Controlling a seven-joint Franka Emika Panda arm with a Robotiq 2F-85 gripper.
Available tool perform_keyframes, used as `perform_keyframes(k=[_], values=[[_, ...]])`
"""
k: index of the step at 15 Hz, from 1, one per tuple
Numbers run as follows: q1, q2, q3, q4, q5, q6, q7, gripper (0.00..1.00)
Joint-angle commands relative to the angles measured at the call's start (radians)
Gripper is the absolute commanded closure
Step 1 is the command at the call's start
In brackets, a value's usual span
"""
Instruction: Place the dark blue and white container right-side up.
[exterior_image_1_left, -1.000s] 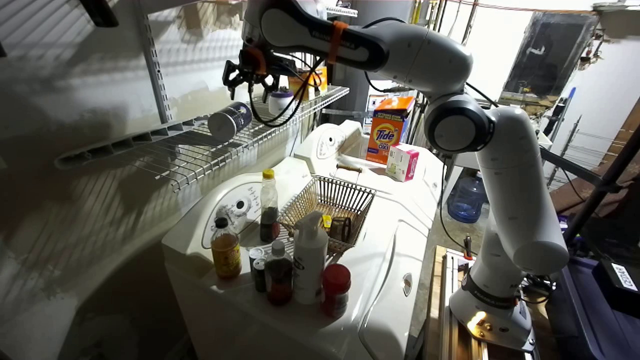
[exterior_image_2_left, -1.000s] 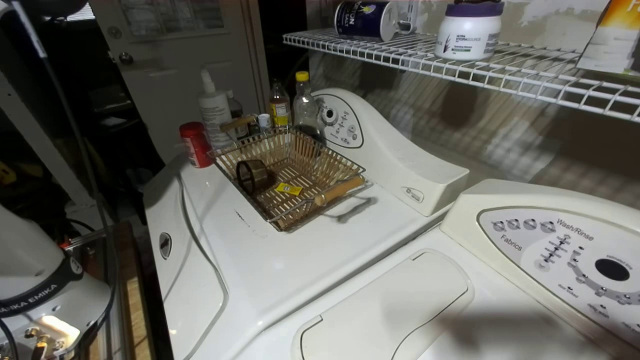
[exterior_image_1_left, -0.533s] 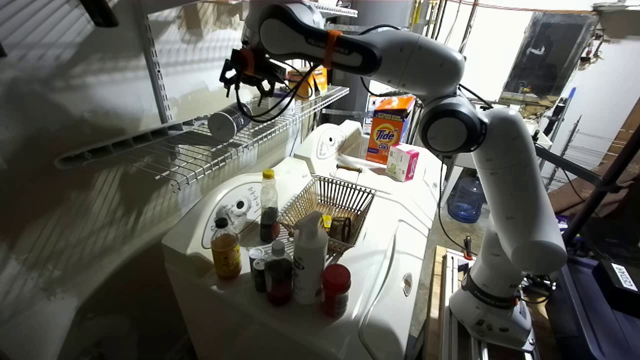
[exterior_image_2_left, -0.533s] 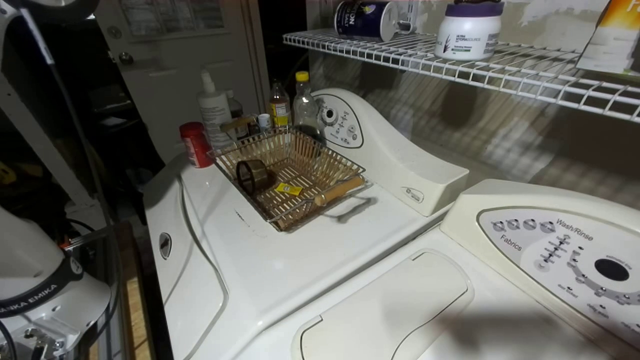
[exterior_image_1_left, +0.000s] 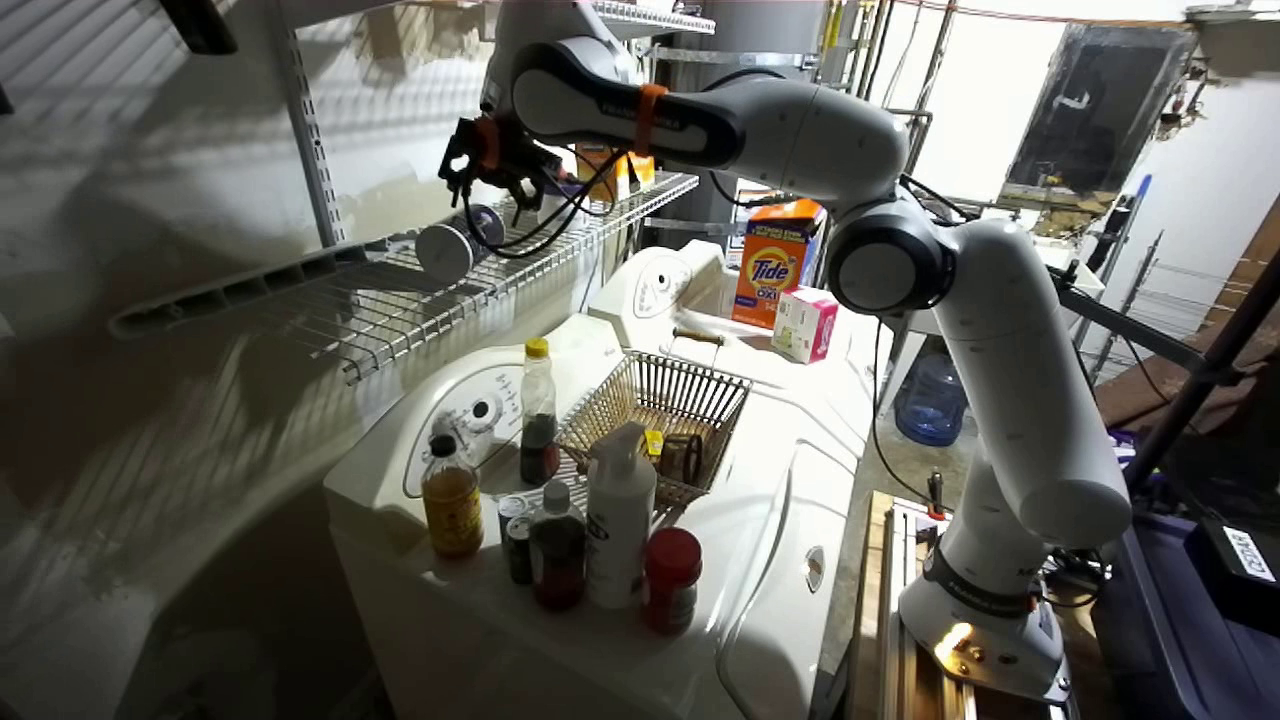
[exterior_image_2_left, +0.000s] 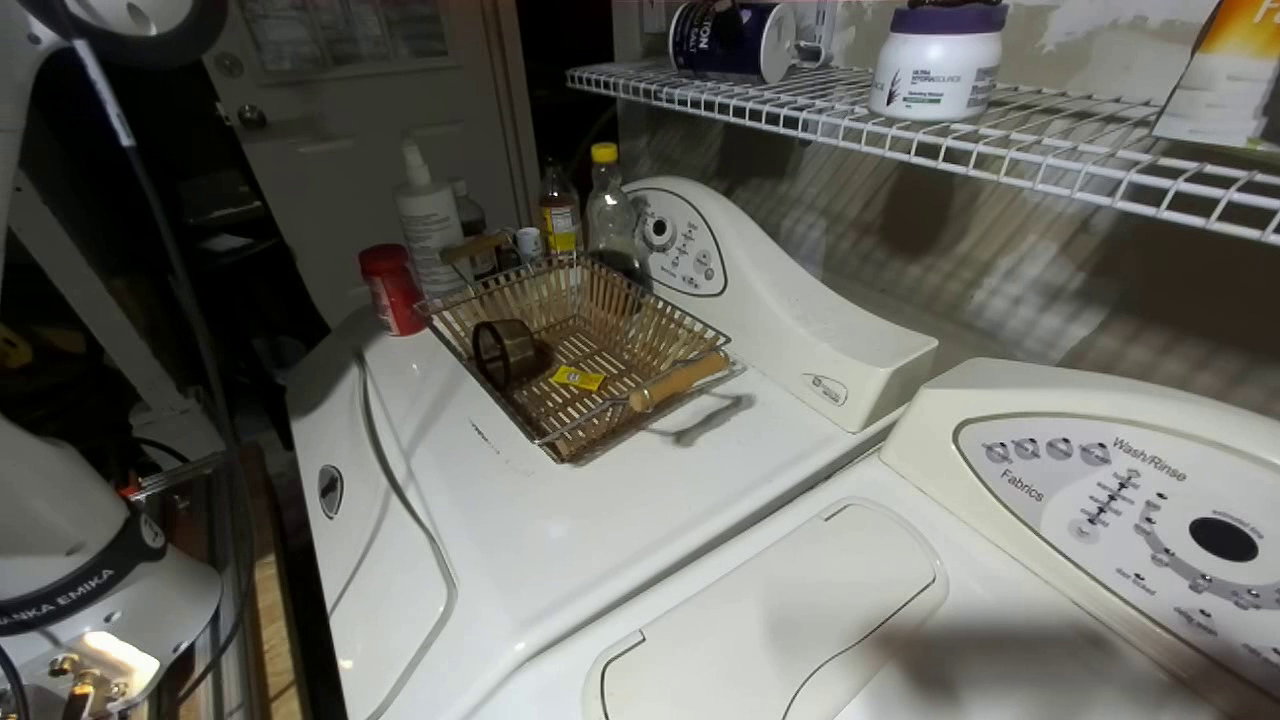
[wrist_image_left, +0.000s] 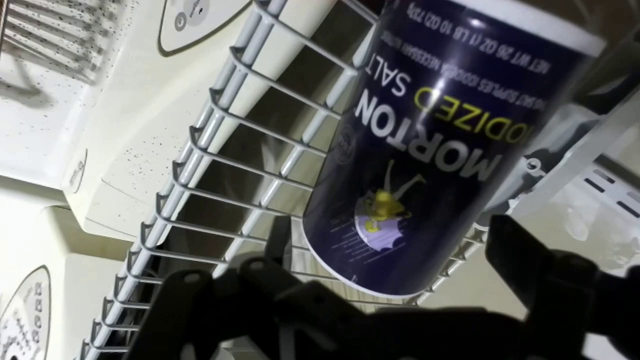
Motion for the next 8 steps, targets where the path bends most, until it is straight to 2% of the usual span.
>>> perform_keyframes(k=[1, 8], values=[[-0.005, 0.033, 0.002, 0.027, 0.017, 0.011, 0.039, 0.00], [-0.005, 0.069, 0.002, 0.051, 0.011, 0.069, 0.056, 0.00]])
